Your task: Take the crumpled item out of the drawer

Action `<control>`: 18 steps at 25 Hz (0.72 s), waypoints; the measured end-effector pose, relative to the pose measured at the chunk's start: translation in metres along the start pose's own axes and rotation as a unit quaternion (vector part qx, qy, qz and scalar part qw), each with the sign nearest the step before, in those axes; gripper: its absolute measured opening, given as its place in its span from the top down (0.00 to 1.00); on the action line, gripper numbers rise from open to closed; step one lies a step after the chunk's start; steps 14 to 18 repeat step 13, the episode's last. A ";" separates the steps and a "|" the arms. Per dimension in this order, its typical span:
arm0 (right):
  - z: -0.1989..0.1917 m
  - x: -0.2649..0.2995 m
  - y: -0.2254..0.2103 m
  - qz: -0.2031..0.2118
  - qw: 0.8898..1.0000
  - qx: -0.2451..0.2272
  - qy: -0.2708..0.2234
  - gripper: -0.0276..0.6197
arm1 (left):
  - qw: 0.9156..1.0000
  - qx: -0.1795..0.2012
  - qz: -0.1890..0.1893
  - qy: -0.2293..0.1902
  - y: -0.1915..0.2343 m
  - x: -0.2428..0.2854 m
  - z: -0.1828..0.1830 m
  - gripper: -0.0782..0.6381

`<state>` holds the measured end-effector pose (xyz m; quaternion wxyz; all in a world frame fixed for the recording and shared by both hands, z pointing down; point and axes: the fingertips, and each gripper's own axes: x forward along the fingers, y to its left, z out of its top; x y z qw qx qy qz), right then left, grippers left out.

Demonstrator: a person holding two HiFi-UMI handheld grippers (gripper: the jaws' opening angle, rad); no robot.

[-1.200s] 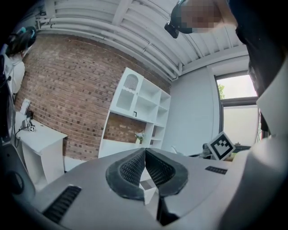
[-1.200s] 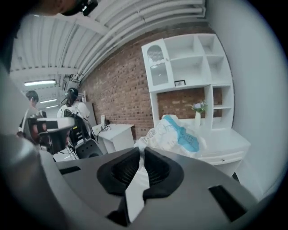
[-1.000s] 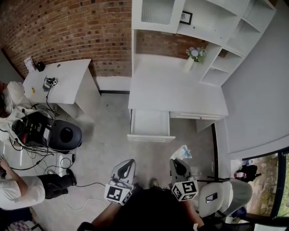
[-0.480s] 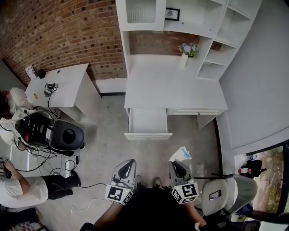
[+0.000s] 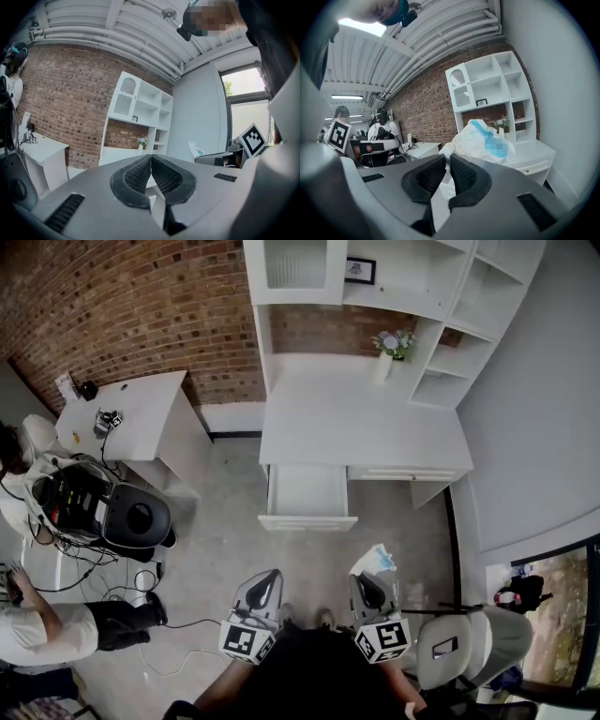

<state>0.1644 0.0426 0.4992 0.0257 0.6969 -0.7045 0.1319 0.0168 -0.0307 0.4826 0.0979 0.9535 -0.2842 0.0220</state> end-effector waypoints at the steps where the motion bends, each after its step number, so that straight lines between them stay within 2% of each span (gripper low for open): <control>1: 0.000 0.000 0.000 0.001 1.000 0.000 0.000 0.88 | 1.000 -0.002 0.001 0.001 -0.001 -0.001 -0.001 0.85; 18: -0.003 -0.003 0.000 0.008 1.000 -0.001 -0.002 0.88 | 1.000 0.001 -0.004 0.002 -0.009 0.002 -0.004 0.85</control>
